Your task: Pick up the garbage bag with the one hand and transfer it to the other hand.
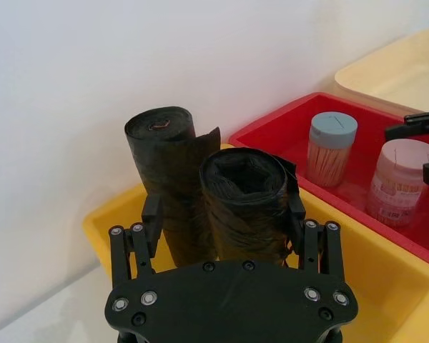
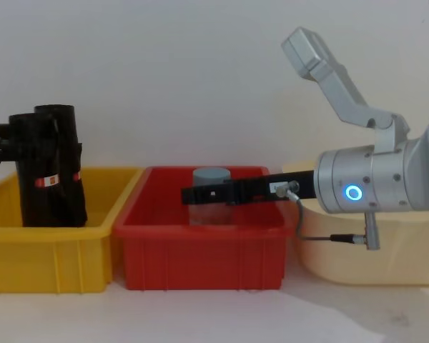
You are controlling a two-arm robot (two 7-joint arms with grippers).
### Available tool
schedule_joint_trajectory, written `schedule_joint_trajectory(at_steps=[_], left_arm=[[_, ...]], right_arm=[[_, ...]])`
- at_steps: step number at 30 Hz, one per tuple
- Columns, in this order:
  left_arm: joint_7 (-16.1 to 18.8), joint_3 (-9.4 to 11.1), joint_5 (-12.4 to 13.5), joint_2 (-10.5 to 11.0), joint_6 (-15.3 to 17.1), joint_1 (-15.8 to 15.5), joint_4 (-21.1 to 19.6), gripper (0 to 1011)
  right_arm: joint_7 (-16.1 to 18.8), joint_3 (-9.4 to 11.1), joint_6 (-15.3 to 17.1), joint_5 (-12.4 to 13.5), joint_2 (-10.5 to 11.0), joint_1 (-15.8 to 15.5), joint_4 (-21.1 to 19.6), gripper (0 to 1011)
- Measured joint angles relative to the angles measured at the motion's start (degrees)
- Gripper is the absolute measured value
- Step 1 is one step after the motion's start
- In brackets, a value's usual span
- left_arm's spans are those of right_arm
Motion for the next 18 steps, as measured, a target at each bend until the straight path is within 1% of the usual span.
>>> schedule_joint_trajectory(at_steps=[8,10,11,12,14,16,18], left_arm=[[-0.5,1.0,-0.2,-0.6,0.0,-1.4,1.2,1001],[-0.6,1.2,-0.3,-0.7,0.0,-1.6,1.4,1001],[-0.6,1.2,-0.3,-0.7,0.0,-1.7,1.5,980],[-0.7,1.3,-0.3,-0.8,0.0,-1.8,1.5,968],[-0.8,1.4,-0.4,-0.8,0.0,-2.0,1.7,918],[-0.8,1.5,-0.4,-0.9,0.0,-2.1,1.8,890],[-0.9,1.6,-0.4,-1.0,0.0,-2.2,1.9,825]], right_arm=[[0.6,-0.7,-0.4,0.0,0.1,0.6,1.1,999],[0.7,-0.9,-0.5,0.0,0.1,0.7,1.4,978],[0.7,-0.9,-0.5,0.0,0.1,0.7,1.4,966],[0.8,-0.9,-0.6,0.0,0.1,0.8,1.5,931],[0.8,-1.0,-0.6,0.0,0.1,0.8,1.6,908],[0.9,-1.1,-0.7,0.0,0.1,0.9,1.7,840],[1.0,-1.1,-0.7,0.0,0.2,1.0,1.8,792]])
